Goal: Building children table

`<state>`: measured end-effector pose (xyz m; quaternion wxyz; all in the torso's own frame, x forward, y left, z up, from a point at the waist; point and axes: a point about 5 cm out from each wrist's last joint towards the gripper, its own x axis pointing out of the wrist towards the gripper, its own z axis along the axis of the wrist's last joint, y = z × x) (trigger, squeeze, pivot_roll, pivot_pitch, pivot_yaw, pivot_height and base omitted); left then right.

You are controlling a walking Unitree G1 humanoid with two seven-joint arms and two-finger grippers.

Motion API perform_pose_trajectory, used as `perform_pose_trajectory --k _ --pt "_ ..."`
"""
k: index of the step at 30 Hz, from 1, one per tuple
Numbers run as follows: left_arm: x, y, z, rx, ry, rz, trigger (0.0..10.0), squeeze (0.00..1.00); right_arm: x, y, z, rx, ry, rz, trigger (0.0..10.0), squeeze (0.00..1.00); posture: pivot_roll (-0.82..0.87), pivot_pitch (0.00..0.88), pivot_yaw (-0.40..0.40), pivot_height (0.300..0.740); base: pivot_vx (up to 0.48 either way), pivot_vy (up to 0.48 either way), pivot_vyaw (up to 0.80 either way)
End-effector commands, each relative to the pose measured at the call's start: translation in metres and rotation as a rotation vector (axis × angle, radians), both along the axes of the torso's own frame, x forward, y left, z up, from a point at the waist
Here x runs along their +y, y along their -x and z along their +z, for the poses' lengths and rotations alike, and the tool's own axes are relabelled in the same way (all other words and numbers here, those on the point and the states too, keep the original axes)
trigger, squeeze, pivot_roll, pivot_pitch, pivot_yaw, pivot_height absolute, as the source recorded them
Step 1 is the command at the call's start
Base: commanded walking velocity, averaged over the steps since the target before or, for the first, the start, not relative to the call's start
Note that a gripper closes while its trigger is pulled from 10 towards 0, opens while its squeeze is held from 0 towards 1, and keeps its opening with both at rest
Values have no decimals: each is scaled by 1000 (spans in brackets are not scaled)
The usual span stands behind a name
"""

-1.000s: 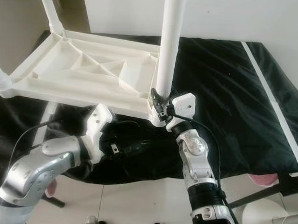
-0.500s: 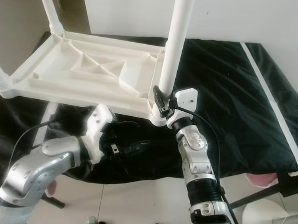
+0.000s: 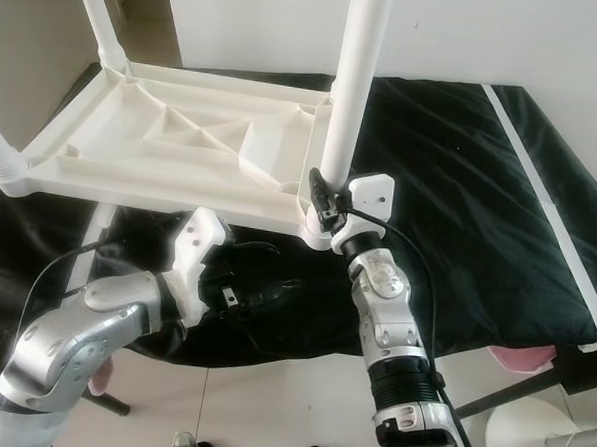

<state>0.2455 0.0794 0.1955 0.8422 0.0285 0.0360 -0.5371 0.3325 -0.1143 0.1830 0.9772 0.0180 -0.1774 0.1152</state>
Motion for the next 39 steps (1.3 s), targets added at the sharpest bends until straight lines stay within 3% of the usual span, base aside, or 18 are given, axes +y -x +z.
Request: perform_pose_trajectory --k 1,6,14,32,39 --pt "-2 2 1 -3 -5 -8 10000 0 -13 1 -31 156 -14 -113 10000 0 50 135 -24 740 0 0 0" --pt "-4 3 0 -2 -2 -20 10000 0 -10 8 -39 198 -81 -335 10000 0 48 126 -29 740 0 0 0" --pt "-5 4 0 -4 1 -28 10000 0 -4 14 -44 236 -100 -420 10000 0 47 119 -32 740 0 0 0" --pt "-6 5 1 -6 5 -40 10000 0 -39 23 -43 265 -109 -666 10000 0 39 113 -33 740 0 0 0" --pt "-7 6 2 -4 10 -52 10000 0 -39 25 -45 279 -107 -662 10000 0 31 116 -26 740 0 0 0"
